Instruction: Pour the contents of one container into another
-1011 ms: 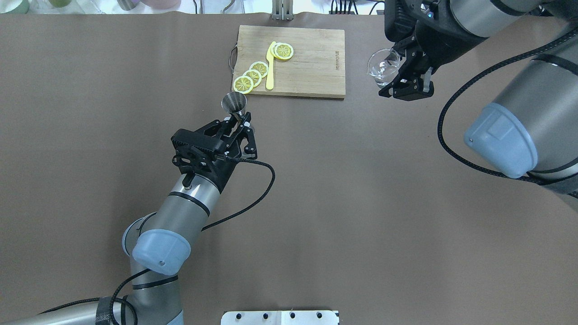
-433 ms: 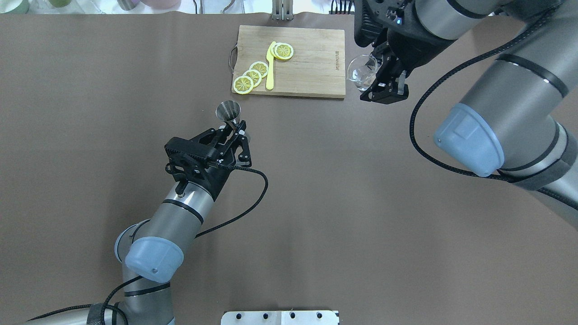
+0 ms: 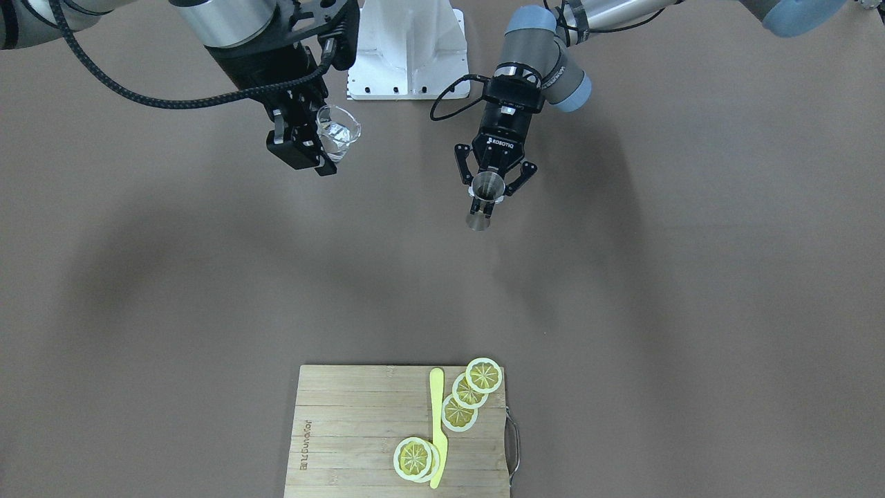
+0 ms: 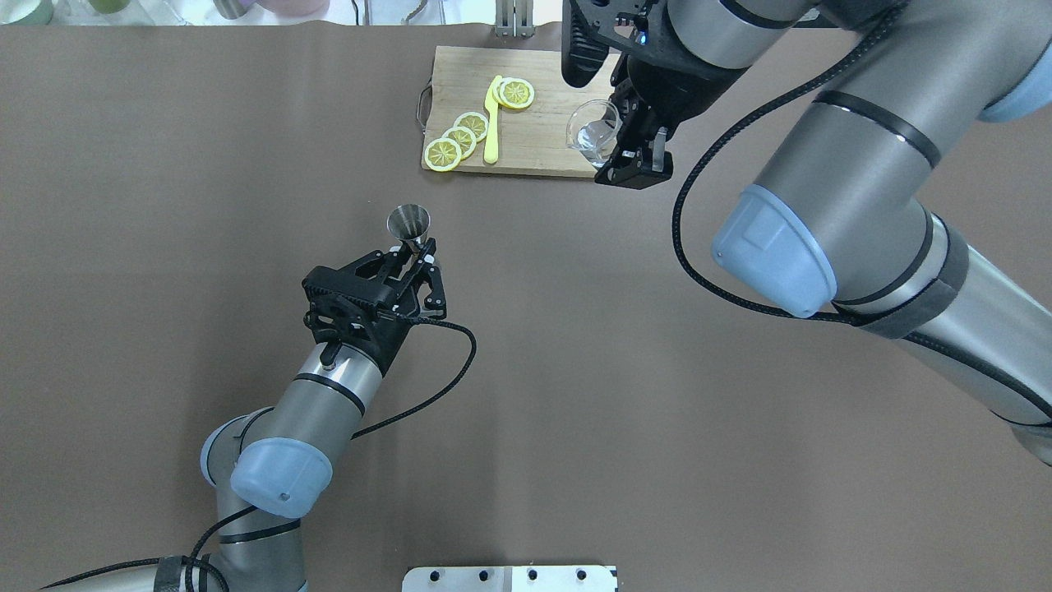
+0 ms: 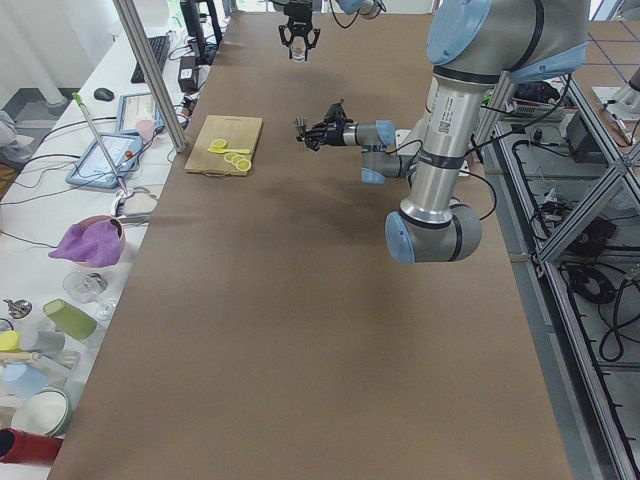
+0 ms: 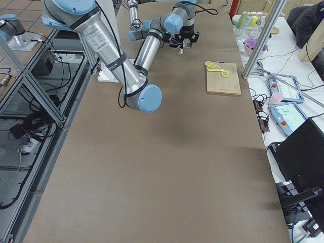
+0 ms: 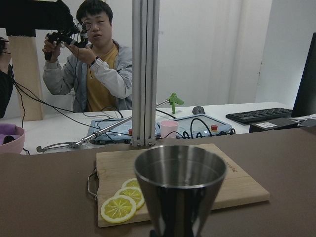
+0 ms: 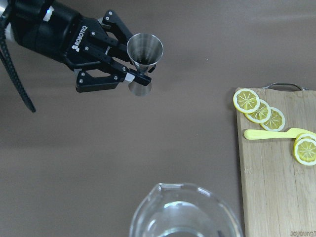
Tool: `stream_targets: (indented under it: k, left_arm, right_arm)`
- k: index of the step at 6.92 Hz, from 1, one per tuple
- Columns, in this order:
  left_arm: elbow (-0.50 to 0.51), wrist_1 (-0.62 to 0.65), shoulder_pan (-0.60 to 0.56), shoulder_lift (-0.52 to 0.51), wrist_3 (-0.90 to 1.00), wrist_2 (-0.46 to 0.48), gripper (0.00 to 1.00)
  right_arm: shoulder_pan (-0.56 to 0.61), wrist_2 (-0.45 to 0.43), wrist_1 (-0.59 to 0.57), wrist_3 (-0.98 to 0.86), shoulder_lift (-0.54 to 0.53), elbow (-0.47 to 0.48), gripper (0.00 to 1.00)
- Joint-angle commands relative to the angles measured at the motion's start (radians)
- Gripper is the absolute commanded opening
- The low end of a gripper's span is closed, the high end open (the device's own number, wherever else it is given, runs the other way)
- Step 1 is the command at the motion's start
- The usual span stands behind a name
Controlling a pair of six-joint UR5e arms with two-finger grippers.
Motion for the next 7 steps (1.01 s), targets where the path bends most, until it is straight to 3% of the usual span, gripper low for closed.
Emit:
stream_targets:
  k: [1, 4, 7]
  left_arm:
    - [-0.006, 0.024, -0.01, 0.003, 0.006, -0.008, 0.0]
    - [-0.006, 0.061, -0.009, -0.014, -0.008, -0.013, 0.0]
    - [-0.006, 0.103, -0.009, -0.045, -0.005, -0.076, 0.0]
  right_arm:
    - [-0.002, 0.0, -0.009, 0.001, 0.046, -0.029, 0.0]
    - [-0.045, -0.017, -0.006, -0.007, 0.114, -0.123, 0.0]
    - [-0.111, -0.075, -0.003, -0.018, 0.13, -0.19, 0.0]
